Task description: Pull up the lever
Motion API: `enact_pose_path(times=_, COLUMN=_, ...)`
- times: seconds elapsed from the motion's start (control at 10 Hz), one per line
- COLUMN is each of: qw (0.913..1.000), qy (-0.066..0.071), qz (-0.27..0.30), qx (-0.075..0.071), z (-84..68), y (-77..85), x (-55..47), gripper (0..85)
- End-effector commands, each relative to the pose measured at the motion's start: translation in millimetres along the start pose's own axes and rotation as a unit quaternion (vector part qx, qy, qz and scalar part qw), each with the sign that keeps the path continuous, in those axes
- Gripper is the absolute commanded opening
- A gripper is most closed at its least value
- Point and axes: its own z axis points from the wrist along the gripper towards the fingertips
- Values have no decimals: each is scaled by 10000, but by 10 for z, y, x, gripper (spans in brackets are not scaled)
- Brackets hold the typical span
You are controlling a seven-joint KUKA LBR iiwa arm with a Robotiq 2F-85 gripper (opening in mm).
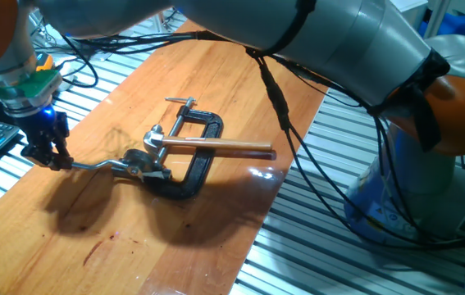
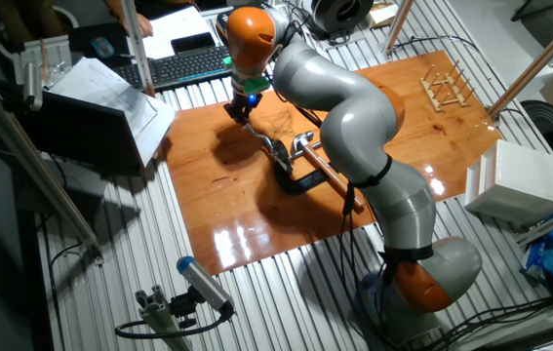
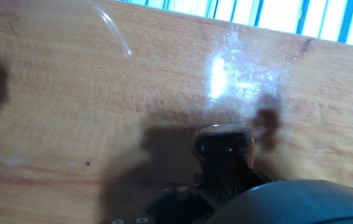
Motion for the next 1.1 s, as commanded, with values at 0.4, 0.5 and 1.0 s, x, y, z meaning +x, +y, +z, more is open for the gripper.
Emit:
enact_pose_path(times=0.4, qw=9999, qy=-92, qz=0, qx=75, z=-208, y=-56, x=190, gripper=0)
enact_pose_path(times=0.5, qw=9999, qy=-109, qz=23, qx=71, z=-232, y=-47, x=230, gripper=0)
enact_pose_path(times=1.0, qw=9999, qy=-155, qz=46, qx=11, z=-311, y=-79, x=310, gripper=0)
